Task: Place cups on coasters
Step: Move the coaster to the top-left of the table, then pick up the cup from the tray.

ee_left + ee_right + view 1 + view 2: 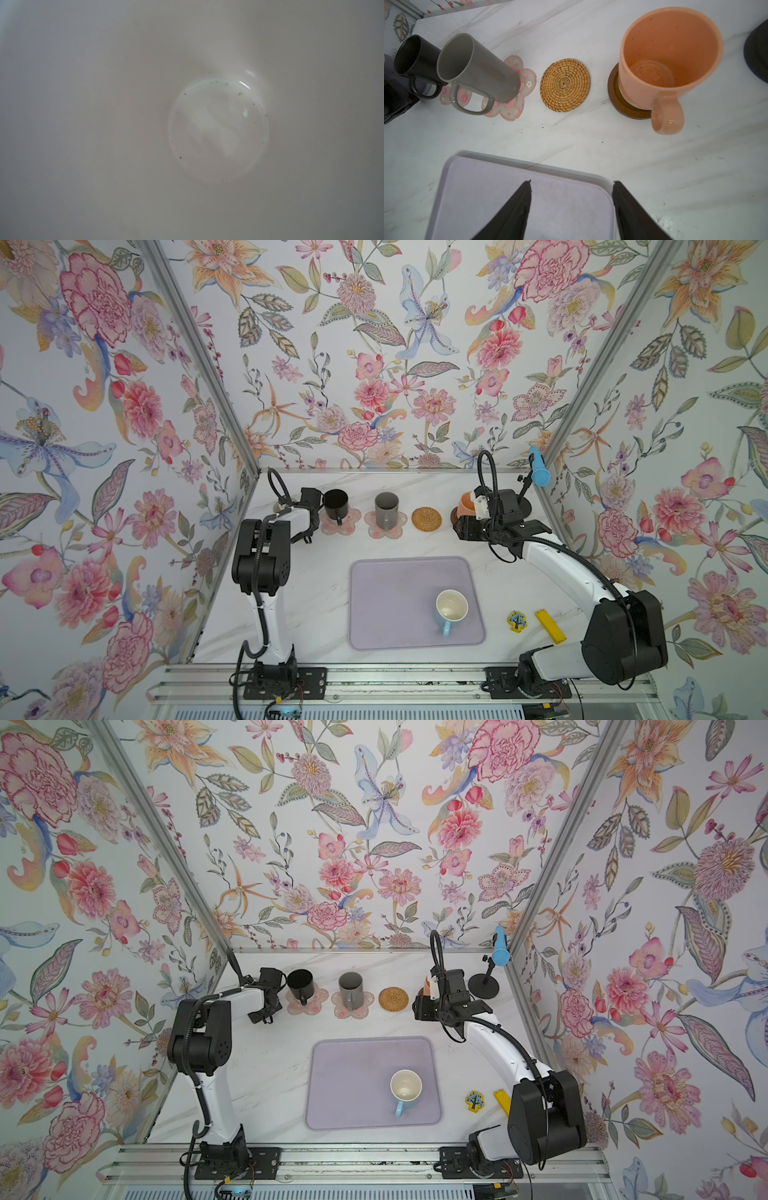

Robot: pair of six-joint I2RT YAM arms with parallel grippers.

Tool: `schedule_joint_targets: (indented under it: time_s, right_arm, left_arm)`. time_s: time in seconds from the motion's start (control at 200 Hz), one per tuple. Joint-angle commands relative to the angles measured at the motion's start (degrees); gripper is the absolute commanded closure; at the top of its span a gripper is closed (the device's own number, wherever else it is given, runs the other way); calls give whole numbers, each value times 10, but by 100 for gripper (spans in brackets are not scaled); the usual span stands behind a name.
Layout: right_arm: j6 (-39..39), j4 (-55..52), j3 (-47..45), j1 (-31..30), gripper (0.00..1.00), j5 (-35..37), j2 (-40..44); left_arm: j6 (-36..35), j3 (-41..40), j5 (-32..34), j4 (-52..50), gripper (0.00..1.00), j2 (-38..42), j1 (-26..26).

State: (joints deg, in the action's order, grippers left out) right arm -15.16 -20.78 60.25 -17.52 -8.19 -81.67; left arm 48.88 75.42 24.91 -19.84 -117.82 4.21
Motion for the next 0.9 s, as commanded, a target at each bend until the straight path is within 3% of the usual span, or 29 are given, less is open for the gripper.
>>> schedule_joint_targets:
  time_s: [0.0,0.075,0.265,0.5,0.661,0.896]
  right_arm:
    - [7,3,-6,3,36,-5,0]
    - [6,3,-6,3,36,-5,4]
    - [-2,3,-2,3,36,-8,9]
    - [-4,-12,6,-5,36,5,32]
    - [3,-49,7,-19,36,26,56]
    - [-10,-87,-4,-44,36,60,120]
  left_arm:
    - [-7,-10,10,-11,100,28,10]
    - [-17,-36,3,0,97,77,23]
    - [-56,-52,-30,-30,69,210,61]
    - [-89,-72,-54,-77,60,373,64]
    - [-148,-79,-128,-109,53,436,68]
    - [-221,-120,-199,-96,42,529,125]
